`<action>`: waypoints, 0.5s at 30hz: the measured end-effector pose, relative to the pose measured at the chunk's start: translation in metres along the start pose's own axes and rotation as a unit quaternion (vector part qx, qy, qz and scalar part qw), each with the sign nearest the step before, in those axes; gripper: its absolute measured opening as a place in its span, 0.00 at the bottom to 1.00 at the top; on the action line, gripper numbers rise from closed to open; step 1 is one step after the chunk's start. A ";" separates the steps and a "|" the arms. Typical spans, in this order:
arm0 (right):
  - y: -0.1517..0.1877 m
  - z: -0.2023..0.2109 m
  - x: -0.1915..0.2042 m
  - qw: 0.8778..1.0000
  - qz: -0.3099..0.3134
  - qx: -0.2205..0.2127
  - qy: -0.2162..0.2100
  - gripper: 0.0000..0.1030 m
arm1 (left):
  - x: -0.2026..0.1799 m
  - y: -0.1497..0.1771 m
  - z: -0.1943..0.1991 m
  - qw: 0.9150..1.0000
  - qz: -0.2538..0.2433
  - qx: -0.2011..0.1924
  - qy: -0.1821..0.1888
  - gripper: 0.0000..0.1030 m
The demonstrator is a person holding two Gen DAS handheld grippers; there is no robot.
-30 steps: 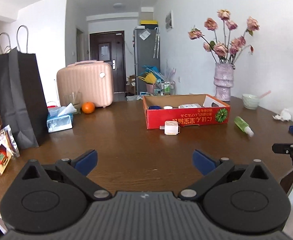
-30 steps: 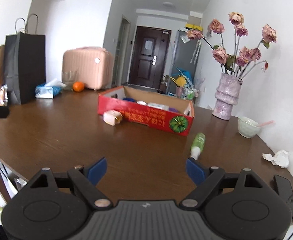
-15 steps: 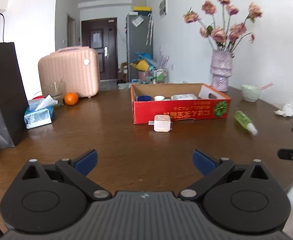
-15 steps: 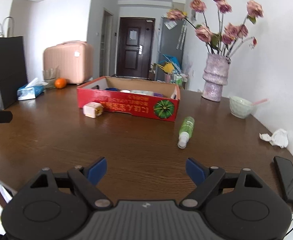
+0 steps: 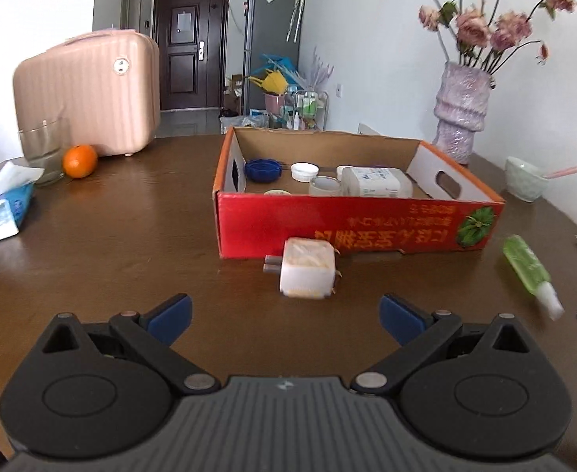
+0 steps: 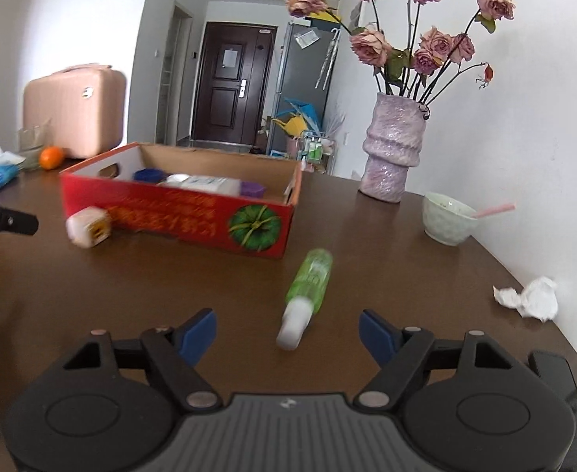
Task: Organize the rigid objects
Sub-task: 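Grasp the white plug with the left tool while the right tool grasps the green spray bottle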
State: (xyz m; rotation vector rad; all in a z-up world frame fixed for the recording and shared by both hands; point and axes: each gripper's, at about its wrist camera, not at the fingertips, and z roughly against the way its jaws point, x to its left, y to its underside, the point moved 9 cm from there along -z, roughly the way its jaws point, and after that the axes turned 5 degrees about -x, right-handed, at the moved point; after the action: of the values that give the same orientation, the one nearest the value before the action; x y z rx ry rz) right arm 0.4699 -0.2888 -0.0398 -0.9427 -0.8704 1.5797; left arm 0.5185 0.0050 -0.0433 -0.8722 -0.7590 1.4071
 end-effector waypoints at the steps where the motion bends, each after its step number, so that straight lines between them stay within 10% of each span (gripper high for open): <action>1: -0.003 -0.009 -0.005 1.000 -0.004 0.001 0.003 0.75 | 0.000 -0.003 -0.010 1.000 0.000 0.003 0.006 1.00; 15: -0.003 -0.121 -0.025 0.997 -0.059 0.054 -0.004 0.49 | -0.002 -0.003 -0.085 0.999 0.018 0.039 0.028 0.90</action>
State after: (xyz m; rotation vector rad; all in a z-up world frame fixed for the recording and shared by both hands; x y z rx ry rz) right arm 0.5841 -0.3043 -0.0853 -0.7944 -0.8234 1.5147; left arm 0.5934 -0.0021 -0.0830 -0.8637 -0.6449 1.4294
